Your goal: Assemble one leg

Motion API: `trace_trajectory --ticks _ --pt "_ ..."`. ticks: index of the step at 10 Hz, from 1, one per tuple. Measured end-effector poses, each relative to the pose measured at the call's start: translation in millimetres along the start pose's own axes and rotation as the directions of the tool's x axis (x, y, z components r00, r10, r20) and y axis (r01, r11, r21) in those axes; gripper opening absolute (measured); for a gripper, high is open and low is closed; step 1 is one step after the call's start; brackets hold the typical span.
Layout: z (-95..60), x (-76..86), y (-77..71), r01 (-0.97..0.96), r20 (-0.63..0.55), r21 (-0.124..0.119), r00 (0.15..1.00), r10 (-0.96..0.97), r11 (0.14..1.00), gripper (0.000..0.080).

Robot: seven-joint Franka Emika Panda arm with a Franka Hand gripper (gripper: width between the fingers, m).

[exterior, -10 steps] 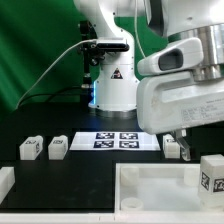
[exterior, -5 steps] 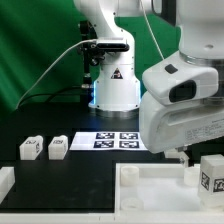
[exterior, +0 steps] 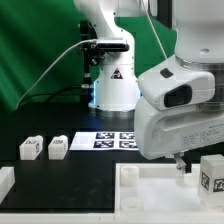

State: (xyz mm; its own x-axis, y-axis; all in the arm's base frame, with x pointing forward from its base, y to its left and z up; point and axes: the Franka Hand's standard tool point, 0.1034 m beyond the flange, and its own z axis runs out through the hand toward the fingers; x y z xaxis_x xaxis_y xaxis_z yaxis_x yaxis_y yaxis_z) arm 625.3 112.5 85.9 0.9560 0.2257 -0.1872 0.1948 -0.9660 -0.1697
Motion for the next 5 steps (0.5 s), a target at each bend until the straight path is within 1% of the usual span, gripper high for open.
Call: trace_trajectory --ticks 3,5 --pt "1.9 3.7 1.4 -0.001 -0.021 -0.003 1.0 0.001 1.0 0.0648" --pt "2.0 3.6 1.4 -0.001 -0.021 -0.003 1.0 0.001 1.0 0.0387"
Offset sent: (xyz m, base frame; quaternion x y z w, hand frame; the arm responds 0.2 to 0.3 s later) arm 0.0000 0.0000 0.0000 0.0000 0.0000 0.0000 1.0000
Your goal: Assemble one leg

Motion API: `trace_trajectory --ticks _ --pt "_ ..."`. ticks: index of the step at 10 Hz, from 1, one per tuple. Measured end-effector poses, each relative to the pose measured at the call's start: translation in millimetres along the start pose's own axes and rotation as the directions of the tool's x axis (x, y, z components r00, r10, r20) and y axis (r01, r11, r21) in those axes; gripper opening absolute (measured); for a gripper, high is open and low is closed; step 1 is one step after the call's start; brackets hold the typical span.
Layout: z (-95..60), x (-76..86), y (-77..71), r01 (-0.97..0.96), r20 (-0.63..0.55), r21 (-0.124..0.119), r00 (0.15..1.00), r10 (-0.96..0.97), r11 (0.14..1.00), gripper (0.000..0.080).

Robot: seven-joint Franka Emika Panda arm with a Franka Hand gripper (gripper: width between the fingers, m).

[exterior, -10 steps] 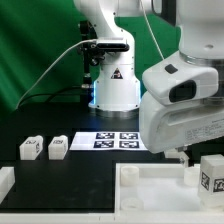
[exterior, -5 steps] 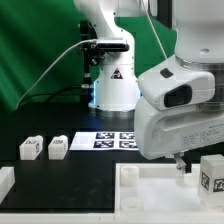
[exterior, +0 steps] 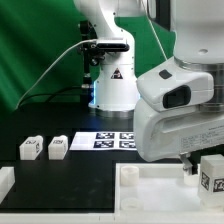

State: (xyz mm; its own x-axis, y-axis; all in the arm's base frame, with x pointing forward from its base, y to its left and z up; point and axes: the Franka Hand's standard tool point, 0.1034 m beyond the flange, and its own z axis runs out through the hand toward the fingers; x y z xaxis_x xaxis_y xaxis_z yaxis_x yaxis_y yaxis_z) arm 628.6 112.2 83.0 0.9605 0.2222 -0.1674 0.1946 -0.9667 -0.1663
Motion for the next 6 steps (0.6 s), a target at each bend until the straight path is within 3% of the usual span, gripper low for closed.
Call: trace_trajectory --ticks 1,2,5,6 --pt "-0.2 0.1 0.1 0.0 0.0 0.0 1.0 0.0 1.0 0.0387" --pt "-0.1 0.1 0.1 -0.003 0.0 0.0 1.0 0.003 1.0 0.0297" --pt "-0.7 3.2 1.7 -0.088 -0.067 0.004 0.994 0.088 0.996 0.0297" --pt "0.3 1.5 0.4 -0.282 -0.1 0.048 0.953 0.285 0.958 0.0297"
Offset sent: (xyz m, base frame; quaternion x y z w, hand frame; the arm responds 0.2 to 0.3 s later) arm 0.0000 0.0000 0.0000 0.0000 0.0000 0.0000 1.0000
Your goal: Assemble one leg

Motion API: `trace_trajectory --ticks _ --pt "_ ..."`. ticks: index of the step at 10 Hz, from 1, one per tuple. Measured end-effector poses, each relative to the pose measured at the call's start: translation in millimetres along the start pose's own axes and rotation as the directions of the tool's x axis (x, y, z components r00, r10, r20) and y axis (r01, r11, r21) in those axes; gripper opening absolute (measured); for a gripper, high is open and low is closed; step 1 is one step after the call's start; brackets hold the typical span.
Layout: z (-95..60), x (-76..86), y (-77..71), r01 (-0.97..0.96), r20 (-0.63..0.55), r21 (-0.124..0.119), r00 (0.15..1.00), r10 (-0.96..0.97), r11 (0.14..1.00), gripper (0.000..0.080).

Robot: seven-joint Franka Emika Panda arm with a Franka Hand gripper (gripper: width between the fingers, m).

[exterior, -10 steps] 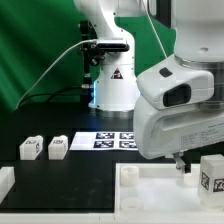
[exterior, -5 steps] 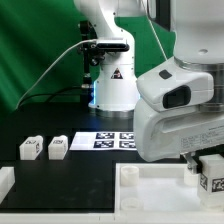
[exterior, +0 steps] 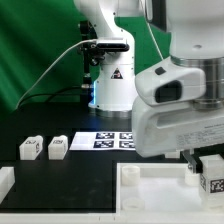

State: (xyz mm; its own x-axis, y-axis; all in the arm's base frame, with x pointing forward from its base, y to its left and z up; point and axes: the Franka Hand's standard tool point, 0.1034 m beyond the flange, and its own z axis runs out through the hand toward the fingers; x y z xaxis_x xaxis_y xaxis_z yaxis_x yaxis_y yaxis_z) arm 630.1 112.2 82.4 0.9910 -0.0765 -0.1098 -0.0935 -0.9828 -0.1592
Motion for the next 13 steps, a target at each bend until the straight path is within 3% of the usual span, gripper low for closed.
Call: trace_trajectory --ticks 1,2,6,7,9,11,12,13 --pt "0.2 -1.0 0.3 -0.212 -0.027 0.042 0.977 0.213 0.976 0.0297" --pt "0.7 -2.6 -0.5 -0.38 -0.036 0.066 0.923 0.383 0.923 0.0297" --pt "1.6 -2.9 -3.5 -0.695 -0.007 0.077 0.716 0.698 0.714 0.0297" --pt "2.0 -2.0 -4.3 -0.758 0.002 0.09 0.649 0.761 0.646 0.0297" --pt "4.3 -3.6 -7.2 -0.95 0.05 0.17 0.274 0.96 0.262 0.0297" --pt "4.5 -4.0 -8.1 -0.946 0.056 0.176 0.284 0.957 0.271 0.0297" --pt "5.2 -4.2 -8.3 -0.936 0.05 0.177 0.318 0.947 0.305 0.0359" --pt "5.4 -4.3 -8.4 -0.936 0.05 0.177 0.318 0.947 0.305 0.0521"
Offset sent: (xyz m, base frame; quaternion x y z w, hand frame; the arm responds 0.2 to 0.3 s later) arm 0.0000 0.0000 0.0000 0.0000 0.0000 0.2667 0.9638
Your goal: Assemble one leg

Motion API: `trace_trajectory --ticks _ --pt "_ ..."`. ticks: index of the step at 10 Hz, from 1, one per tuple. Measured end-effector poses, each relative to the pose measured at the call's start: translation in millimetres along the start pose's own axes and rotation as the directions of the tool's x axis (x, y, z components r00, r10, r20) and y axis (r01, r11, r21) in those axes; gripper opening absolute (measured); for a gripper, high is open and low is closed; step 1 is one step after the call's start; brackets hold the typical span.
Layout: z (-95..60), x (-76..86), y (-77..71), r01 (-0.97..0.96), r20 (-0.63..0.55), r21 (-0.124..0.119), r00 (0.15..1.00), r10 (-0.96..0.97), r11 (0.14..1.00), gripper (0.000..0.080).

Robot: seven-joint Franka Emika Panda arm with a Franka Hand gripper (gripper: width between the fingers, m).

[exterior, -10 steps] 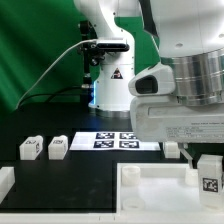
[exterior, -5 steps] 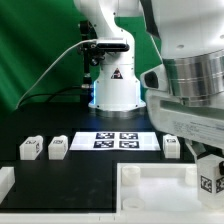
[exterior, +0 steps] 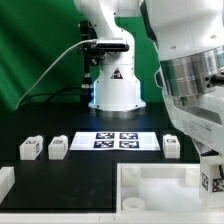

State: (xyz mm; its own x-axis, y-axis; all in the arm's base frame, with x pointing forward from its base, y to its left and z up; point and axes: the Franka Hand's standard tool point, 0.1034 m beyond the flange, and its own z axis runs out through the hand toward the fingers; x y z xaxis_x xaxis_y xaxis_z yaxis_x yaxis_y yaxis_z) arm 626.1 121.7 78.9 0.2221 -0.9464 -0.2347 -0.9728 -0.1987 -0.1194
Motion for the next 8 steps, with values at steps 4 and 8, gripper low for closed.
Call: trace_trajectory --ticks 4,8 --pt "2.5 -5.4 0.8 0.59 0.018 -0.06 0.807 -0.59 0.806 0.0641" --pt "8.3 -6.1 -4.0 0.944 0.003 -0.139 0.303 -0.953 0.299 0.0648"
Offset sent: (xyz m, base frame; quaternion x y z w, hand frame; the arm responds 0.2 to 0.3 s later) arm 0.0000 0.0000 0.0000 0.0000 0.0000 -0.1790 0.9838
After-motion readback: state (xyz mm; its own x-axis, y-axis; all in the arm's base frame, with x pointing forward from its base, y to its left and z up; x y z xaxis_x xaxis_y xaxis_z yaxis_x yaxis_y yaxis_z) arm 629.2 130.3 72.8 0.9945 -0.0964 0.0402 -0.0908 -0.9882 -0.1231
